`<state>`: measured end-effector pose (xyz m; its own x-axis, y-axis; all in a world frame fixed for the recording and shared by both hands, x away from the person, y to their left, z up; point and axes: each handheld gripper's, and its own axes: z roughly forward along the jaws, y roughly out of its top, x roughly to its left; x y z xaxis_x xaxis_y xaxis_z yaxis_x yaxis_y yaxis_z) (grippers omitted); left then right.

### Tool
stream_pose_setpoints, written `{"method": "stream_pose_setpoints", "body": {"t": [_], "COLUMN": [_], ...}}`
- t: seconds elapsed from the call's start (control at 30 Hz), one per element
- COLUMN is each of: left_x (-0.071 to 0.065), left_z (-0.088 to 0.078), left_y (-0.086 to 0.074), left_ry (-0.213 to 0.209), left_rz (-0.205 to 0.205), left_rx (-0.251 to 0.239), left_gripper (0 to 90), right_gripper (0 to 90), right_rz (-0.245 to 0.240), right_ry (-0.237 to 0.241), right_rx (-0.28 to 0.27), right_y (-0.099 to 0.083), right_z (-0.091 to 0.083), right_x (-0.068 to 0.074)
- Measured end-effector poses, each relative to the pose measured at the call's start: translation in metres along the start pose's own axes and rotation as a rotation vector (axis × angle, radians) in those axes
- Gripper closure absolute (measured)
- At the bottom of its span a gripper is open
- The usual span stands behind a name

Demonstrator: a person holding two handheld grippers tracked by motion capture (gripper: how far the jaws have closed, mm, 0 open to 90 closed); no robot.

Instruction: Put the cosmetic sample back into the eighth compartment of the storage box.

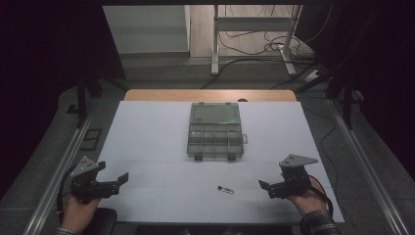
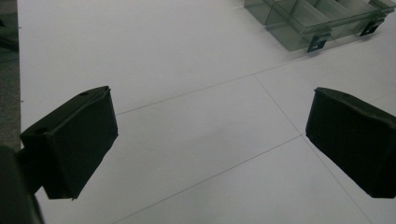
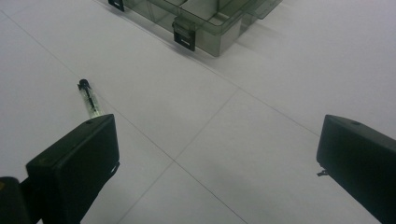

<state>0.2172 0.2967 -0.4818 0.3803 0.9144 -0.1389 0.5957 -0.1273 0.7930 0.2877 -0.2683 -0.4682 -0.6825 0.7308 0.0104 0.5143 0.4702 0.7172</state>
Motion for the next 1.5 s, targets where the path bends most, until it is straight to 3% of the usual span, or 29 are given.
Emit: {"method": "stream_pose_setpoints", "body": {"t": [0.57, 0.83, 1.17, 1.5], "left_x": [0.002, 0.002, 0.002, 0.003], "left_z": [0.000, 0.000, 0.000, 0.000], "left_y": [0.000, 0.000, 0.000, 0.000], "left_ry": [-0.009, -0.010, -0.011, -0.017], "left_rz": [-0.013, -0.012, -0.012, -0.017], "left_rx": [-0.004, -0.003, -0.003, -0.003], "left_gripper": [2.8, 2.8, 3.0, 3.0], "right_gripper": [0.0, 0.0, 0.0, 0.0], "right_rz": [0.000, -0.033, -0.048, -0.052], "right_ry": [0.060, 0.065, 0.083, 0.070], "right_rx": [0.024, 0.030, 0.077, 0.138], "right_y": [0.014, 0.020, 0.027, 0.036], "right_z": [0.016, 0.023, 0.034, 0.045], "right_x": [0.011, 0.017, 0.022, 0.029]}}
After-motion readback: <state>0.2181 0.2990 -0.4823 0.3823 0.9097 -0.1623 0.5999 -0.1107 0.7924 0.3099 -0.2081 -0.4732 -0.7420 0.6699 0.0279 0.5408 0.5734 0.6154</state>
